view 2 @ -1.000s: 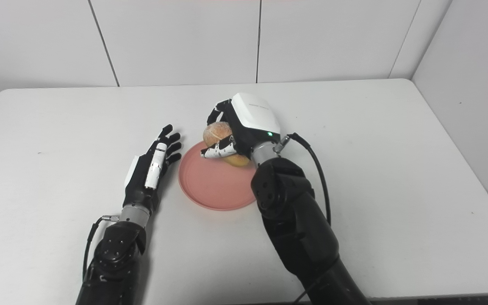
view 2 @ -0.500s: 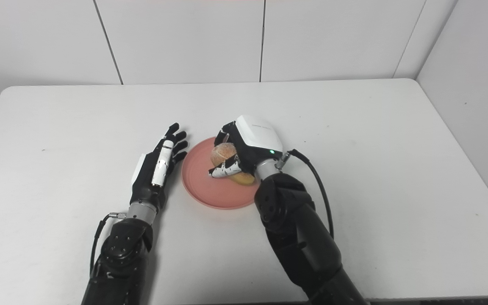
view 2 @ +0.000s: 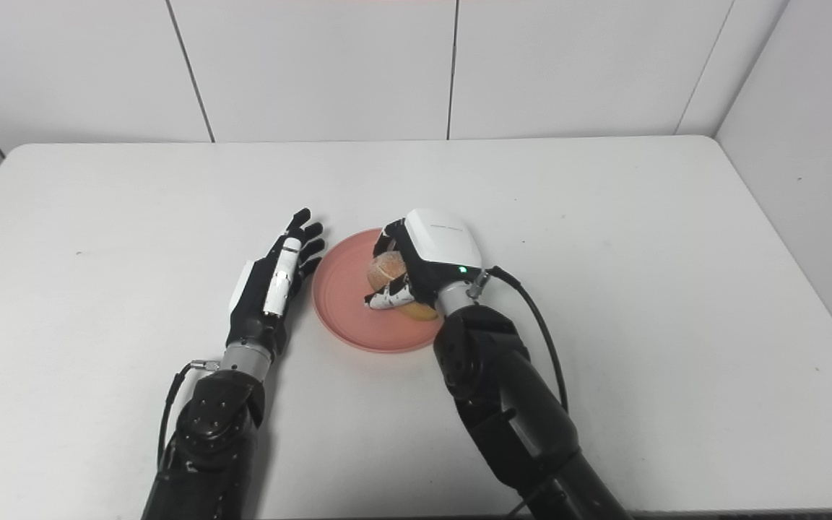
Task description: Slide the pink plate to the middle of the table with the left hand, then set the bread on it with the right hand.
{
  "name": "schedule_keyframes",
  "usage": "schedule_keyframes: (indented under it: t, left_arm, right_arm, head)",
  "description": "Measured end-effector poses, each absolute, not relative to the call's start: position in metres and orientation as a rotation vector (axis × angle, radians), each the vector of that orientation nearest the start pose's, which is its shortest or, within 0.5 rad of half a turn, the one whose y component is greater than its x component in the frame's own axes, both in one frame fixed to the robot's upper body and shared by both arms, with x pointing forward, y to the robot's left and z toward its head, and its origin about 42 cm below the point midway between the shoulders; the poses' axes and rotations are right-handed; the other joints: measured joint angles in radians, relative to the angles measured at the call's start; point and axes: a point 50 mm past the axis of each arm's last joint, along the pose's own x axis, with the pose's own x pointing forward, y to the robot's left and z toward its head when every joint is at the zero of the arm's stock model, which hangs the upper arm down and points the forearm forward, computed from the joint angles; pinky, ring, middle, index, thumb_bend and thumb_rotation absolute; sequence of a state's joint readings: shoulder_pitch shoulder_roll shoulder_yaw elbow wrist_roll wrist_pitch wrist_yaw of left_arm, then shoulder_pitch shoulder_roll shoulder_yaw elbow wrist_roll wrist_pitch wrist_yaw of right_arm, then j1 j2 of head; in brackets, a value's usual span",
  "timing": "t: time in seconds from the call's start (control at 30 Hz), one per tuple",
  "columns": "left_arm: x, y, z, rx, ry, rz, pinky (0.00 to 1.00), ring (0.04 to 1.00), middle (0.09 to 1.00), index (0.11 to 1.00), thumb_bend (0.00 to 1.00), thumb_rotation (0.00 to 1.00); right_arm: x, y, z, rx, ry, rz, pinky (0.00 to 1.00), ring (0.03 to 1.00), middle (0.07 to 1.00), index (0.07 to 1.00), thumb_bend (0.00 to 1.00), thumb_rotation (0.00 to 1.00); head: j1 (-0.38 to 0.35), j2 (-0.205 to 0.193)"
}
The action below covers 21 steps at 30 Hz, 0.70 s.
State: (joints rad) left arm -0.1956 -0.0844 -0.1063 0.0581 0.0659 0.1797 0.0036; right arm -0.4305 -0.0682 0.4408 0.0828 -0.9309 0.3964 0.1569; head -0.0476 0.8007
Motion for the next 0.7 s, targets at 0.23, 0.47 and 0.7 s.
schedule_keyframes:
  t: [0.23,0.47,0.7]
  left_arm:
    - [0.3406,0.1335,0.1288,0.009,0.041,-0.156,0.86,0.895,0.906,0.901,0.34,1.00]
    - [0.3406,0.1327,0.1288,0.007,0.041,-0.156,0.86,0.902,0.912,0.908,0.34,1.00]
    - [0.3405,0.1322,0.1289,0.007,0.041,-0.157,0.87,0.905,0.914,0.906,0.34,1.00]
  right_arm:
    - [0.3835,-0.0953,0.1782,-1.132,-0.117,0.255,0.28,0.357,0.450,0.489,0.51,0.14]
    - [0.3831,-0.0956,0.1785,-1.132,-0.117,0.260,0.24,0.330,0.427,0.485,0.52,0.14]
    - [0.3752,-0.0934,0.1847,-1.134,-0.133,0.281,0.31,0.426,0.508,0.489,0.52,0.16]
  head:
    - [0.003,0.000]
    - [0.003,-0.002]
    - [0.002,0.000]
